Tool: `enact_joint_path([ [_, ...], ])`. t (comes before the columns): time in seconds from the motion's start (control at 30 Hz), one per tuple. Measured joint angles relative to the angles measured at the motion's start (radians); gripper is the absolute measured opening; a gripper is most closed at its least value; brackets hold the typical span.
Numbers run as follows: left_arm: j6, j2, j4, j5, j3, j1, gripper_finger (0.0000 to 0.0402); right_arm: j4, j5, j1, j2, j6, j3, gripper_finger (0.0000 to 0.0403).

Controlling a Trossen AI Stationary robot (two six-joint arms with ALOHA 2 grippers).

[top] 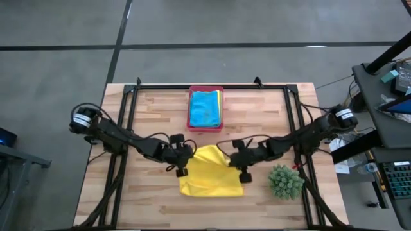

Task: Fold microfiber towels
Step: Fold the yellow towel

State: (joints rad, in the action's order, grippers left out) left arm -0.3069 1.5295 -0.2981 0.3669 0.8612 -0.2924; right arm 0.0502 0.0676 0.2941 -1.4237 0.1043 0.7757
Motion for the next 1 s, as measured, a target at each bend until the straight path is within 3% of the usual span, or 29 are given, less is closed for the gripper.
enact_joint_path([
  [0.13, -0.036, -0.007, 0.005, -0.045, 0.0, -0.007, 0.0001, -0.004, -0.091, 0.041, -0.049, 0.022, 0.0, 0.0009],
  [0.3, -0.071, 0.01, 0.049, -0.243, 0.0, -0.012, 0.0006, -0.012, -0.254, 0.046, -0.135, 0.093, 0.001, 0.0009],
  [0.43, -0.115, 0.021, 0.08, -0.332, -0.001, -0.032, 0.0037, -0.004, -0.295, 0.048, -0.186, 0.143, -0.001, 0.0009],
  [0.6, -0.129, 0.021, 0.07, -0.332, 0.0, -0.059, 0.0096, -0.007, -0.314, 0.046, -0.189, 0.159, 0.0, 0.0009],
  [0.7, -0.125, 0.011, 0.072, -0.277, 0.0, -0.05, 0.0124, 0.002, -0.311, 0.046, -0.175, 0.151, 0.0, 0.0011],
  [0.83, -0.131, 0.019, 0.075, -0.146, -0.002, -0.04, 0.0136, -0.002, -0.3, 0.044, -0.169, 0.158, 0.0, 0.0026],
  [1.0, -0.131, 0.061, 0.153, -0.13, -0.003, -0.035, 0.0137, 0.0, -0.282, 0.038, -0.168, 0.157, 0.0, 0.0062],
])
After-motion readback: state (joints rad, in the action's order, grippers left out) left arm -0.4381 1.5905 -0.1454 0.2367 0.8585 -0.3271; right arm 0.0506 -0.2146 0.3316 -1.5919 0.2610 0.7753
